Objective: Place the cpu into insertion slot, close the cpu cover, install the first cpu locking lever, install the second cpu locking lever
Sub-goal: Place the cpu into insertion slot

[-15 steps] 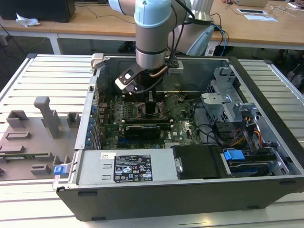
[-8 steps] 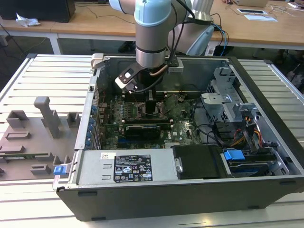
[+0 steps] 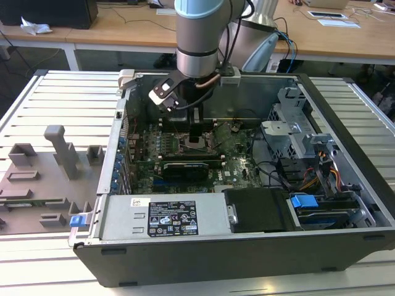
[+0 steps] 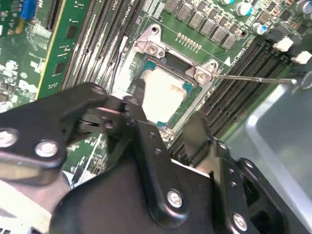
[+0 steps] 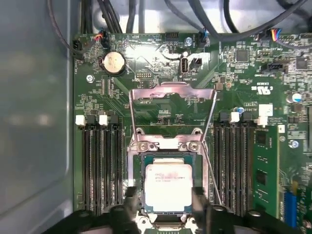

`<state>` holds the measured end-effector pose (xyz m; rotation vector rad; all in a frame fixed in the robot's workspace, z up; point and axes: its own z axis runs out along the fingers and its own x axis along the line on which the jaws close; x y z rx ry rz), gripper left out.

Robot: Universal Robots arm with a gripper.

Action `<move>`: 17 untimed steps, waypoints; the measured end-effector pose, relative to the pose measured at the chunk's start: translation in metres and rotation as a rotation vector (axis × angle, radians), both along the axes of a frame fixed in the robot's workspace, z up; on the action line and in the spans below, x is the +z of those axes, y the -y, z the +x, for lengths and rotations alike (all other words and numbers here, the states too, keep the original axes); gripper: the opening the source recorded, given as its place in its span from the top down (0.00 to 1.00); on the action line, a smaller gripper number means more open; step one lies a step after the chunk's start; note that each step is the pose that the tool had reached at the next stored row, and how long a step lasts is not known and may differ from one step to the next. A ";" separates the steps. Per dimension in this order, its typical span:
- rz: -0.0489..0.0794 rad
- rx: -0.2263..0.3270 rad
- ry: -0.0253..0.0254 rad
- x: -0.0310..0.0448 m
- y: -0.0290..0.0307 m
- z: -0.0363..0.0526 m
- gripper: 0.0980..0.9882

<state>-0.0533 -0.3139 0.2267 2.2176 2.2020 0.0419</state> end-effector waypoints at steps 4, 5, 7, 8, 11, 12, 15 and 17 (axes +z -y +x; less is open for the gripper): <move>-0.001 0.000 0.0001 0.0272 0.0000 0.0000 0.98; -0.001 0.000 0.0000 0.0347 0.0000 0.0000 0.99; -0.002 0.000 0.0000 0.0525 0.0000 0.0000 0.99; -0.002 0.000 0.0000 0.0578 0.0000 0.0000 0.99; -0.002 0.000 0.0001 0.0702 0.0000 0.0000 0.99; -0.002 0.000 0.0000 0.0745 0.0000 0.0000 0.99; -0.002 0.000 0.0000 0.0883 0.0000 0.0000 0.99; -0.001 0.000 0.0001 0.0905 0.0000 0.0000 0.99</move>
